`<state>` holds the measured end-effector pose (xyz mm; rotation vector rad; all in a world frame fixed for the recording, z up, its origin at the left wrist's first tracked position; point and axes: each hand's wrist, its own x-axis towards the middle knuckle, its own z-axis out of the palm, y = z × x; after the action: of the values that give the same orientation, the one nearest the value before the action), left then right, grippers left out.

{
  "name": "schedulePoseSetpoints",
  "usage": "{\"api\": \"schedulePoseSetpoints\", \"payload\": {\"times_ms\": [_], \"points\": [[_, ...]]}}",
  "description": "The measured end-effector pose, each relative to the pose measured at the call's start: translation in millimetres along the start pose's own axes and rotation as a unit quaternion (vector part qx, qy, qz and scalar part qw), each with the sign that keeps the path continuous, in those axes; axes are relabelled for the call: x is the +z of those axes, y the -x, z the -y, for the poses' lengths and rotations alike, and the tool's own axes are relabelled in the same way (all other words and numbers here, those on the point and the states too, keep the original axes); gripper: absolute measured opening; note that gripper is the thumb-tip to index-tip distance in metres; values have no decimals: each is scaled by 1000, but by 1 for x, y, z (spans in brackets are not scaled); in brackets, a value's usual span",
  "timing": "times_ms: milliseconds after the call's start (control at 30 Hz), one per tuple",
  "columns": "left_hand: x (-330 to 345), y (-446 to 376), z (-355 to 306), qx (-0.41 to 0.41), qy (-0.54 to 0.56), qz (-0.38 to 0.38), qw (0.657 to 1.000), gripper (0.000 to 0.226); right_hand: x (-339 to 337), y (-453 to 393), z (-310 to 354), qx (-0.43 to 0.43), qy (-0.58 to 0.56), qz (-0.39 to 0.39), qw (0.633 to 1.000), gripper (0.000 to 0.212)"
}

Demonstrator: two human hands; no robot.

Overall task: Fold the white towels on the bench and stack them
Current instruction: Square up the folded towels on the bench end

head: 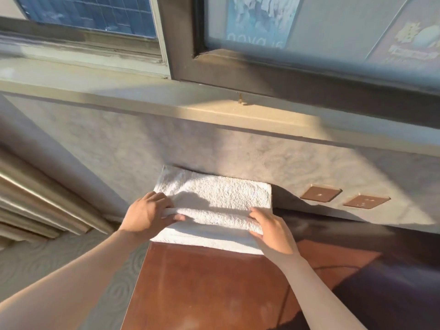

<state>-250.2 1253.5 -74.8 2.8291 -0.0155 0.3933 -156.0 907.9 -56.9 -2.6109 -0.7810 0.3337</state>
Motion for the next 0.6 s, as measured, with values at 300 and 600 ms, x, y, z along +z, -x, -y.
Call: {"api": "schedulePoseSetpoints", "payload": {"times_ms": [300,600], "points": [[-6,13,-1,-401,282,-18,871,67,-22,15,-9,208,-400,24,892,49],[-7,-35,-4,-490,307,40,815,57,-17,-40,1,400,-542,-81,734,67]]}}
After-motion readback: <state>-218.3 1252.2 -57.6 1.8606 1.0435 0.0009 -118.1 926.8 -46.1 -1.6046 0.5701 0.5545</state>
